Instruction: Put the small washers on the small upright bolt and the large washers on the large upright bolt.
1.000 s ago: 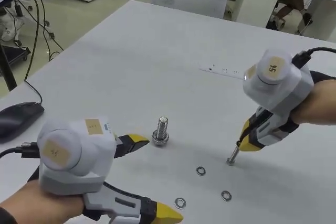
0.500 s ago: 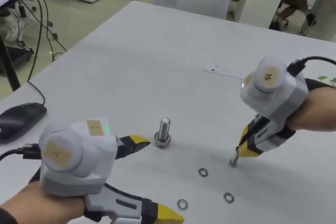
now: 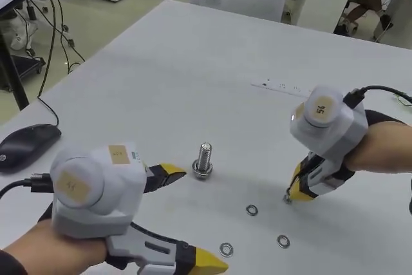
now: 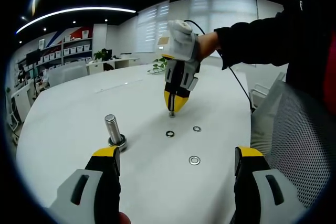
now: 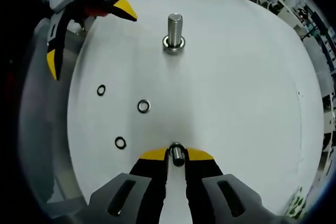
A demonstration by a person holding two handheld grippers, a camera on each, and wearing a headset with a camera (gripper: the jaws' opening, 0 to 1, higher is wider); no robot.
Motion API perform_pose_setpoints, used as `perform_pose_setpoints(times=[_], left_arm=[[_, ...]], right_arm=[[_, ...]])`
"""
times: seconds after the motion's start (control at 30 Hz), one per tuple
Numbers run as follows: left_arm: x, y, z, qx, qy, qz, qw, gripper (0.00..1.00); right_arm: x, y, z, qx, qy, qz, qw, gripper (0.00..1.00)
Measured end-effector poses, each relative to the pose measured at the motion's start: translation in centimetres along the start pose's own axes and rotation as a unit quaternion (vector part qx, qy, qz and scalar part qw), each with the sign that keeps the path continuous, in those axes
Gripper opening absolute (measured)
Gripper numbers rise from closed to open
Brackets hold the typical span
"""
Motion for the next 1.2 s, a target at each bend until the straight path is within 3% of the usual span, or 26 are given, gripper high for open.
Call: perform_pose_setpoints(times=[0.27, 0.67, 1.07, 1.2], left_arm=[[-0.1, 0.1, 0.0, -0.001, -0.002, 0.0, 1.0, 0.9], [-0.2, 0.1, -0.1, -0.001, -0.004, 0.001, 1.0, 0.9], [-0.2, 0.1, -0.1, 0.001, -0.003, 0.001, 1.0, 0.9], [-0.2, 0.1, -0.1, 0.002, -0.002, 0.001, 1.0, 0.9]], right_arm=[[1.2, 0.2, 0.0, -0.001, -0.003, 0.002, 1.0, 0.13], [1.5, 0.3, 0.0, -0.001, -0.004, 0.003, 1.0, 0.15], [0.8, 0.8, -0.1, 0.02, 0.006, -0.005, 0.9998, 0.34], [0.2, 1.1, 0.2, 0.026, 0.011, -0.007, 0.9996, 0.35]])
Point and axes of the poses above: the centre of the closed fingertips' face, and the gripper's own axes: x roughly forward along the fingers, z roughly to its left, y roughly out of its underside, the point moved 8 cm from there along -x, roughly backward along the fingers, and after that the axes turned 10 degrees about y, right-handed, at the moved point
